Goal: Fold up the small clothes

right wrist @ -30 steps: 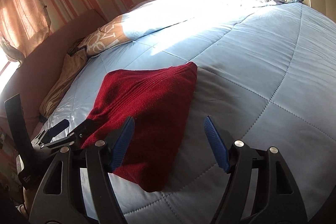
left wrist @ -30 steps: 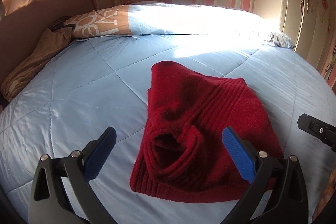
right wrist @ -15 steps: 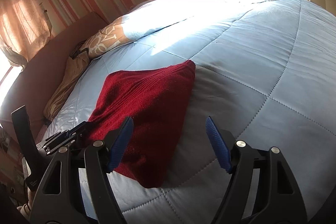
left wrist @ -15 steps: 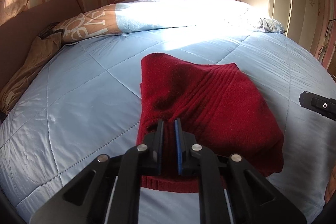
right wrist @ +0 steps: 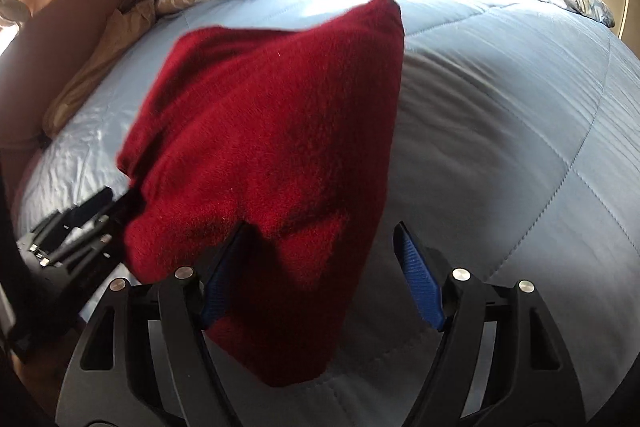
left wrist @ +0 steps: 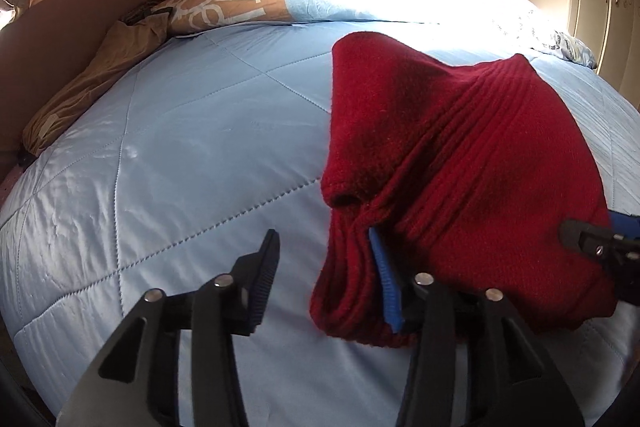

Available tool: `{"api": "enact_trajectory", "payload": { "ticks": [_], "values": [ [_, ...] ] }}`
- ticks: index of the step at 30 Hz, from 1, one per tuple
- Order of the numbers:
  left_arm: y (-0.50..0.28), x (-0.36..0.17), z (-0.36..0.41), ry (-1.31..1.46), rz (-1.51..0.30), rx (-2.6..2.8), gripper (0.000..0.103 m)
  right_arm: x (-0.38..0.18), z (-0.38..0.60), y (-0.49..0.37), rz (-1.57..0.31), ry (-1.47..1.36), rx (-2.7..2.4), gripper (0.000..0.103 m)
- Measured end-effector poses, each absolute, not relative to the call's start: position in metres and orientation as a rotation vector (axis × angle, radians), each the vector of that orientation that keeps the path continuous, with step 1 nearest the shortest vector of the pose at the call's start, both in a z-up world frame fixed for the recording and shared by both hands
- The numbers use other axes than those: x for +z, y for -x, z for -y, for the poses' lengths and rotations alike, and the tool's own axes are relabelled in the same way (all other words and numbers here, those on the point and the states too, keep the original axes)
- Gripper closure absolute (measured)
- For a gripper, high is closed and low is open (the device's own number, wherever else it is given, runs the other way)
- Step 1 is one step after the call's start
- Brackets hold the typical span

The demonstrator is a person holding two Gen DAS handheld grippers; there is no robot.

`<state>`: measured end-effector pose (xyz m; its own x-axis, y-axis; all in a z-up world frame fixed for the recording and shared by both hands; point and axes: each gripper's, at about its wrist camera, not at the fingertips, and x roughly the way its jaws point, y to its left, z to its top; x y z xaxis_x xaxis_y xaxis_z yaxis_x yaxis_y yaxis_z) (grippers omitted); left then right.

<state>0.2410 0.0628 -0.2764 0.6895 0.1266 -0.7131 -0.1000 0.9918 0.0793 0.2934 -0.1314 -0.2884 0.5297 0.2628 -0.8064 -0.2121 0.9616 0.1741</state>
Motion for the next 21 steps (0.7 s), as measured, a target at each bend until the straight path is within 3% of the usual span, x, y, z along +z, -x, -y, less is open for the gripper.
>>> {"api": "enact_trajectory", "payload": {
  "ticks": [1,4,14,16,21],
  "values": [
    [-0.241,-0.277,-0.067,-0.026,-0.798,0.139,0.033,-0.296,0.133,-0.293,-0.972,-0.043,0.271,0.018],
    [-0.240,-0.273,-0.078,0.003,-0.818,0.131,0.023,-0.300,0.140,-0.294,-0.977,-0.071,0.272,0.014],
    [-0.203,-0.187,-0.050,-0.065,-0.579,0.043,0.022,-0.242,0.151,-0.273,-0.778,-0.026,0.237,0.013],
    [-0.200,-0.190,-0.040,-0.098,-0.567,0.017,0.021,-0.253,0.145,-0.272,-0.805,0.005,0.254,0.013],
    [-0.227,-0.243,-0.047,-0.168,-0.753,0.112,0.020,-0.285,0.137,-0.282,-0.922,0.041,0.242,0.013]
  ]
}}
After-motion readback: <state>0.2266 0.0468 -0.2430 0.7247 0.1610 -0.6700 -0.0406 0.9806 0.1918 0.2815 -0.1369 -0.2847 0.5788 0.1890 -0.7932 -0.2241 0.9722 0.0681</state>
